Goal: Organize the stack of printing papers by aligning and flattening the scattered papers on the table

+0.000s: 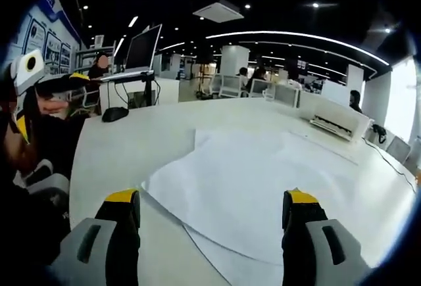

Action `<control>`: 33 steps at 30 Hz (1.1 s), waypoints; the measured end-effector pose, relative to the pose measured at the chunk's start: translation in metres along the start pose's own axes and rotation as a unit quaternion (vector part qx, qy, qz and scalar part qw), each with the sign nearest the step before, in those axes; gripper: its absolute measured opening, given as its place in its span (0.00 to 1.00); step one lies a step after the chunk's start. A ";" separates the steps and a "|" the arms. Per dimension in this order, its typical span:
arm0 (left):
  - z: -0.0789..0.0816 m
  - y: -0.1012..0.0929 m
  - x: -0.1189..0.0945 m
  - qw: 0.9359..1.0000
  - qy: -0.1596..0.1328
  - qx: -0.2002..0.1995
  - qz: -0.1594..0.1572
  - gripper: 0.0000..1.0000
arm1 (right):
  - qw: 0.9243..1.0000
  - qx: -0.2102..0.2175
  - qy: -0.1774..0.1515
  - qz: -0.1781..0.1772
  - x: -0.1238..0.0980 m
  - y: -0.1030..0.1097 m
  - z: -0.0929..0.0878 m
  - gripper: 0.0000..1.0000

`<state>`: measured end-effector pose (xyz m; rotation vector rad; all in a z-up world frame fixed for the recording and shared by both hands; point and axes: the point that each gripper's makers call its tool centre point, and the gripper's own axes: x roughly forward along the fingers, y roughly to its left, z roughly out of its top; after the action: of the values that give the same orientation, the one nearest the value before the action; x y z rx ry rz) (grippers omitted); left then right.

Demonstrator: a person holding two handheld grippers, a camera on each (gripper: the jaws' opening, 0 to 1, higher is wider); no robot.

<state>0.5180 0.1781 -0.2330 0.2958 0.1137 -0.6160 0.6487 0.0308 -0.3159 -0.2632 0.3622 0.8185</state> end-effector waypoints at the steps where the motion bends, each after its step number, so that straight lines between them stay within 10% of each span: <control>1: 0.000 0.000 0.000 1.000 0.000 0.000 0.000 0.97 | 1.000 0.000 0.001 0.000 0.001 0.000 0.000 0.84; 33: 0.000 0.003 -0.001 1.000 0.001 0.001 0.002 0.97 | 1.000 0.023 0.003 0.018 0.031 0.013 -0.013 0.83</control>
<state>0.5192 0.1810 -0.2326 0.2977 0.1151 -0.6118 0.6560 0.0548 -0.3420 -0.2169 0.3908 0.8449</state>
